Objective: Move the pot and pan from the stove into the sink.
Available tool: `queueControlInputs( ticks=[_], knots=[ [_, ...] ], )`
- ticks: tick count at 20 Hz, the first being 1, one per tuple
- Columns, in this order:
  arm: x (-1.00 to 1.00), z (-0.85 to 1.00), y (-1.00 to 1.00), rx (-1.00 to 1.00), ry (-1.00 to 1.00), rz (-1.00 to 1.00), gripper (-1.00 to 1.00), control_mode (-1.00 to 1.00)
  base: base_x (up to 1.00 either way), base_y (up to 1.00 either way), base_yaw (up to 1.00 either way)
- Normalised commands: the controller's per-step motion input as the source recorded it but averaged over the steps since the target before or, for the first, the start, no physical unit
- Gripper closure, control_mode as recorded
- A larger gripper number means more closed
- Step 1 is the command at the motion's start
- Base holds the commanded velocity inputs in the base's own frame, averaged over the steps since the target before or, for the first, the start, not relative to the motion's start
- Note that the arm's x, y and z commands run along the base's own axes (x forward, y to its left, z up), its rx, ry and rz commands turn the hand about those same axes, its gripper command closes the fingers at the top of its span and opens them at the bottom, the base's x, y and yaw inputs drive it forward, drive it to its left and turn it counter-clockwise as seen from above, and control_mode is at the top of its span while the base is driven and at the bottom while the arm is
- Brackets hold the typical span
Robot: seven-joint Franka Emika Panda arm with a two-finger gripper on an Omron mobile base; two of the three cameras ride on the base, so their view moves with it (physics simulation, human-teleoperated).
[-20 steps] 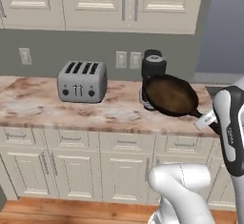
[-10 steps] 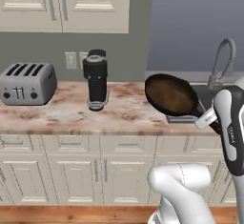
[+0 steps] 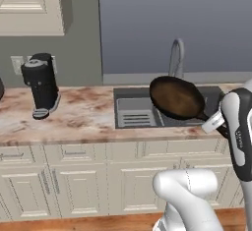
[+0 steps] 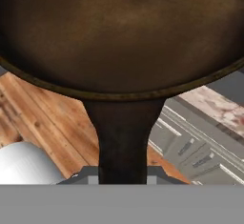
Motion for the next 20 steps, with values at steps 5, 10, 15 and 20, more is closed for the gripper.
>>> queueControlInputs(
  ticks=[5, 10, 15, 20],
  knots=[
    [0.00, 0.00, 0.00, 0.00, 0.00, 0.00, 1.00, 1.00, 0.10, -0.83, -0.15],
    [0.00, 0.00, 0.00, 0.00, 0.00, 0.00, 1.00, 1.00, 0.07, -0.67, -0.12],
    [0.00, 0.00, 0.00, 0.00, 0.00, 0.00, 1.00, 1.00, 0.00, -0.21, -0.03],
    [0.00, 0.00, 0.00, 0.00, 0.00, 0.00, 1.00, 1.00, 0.16, -0.14, -0.04]
  ],
)
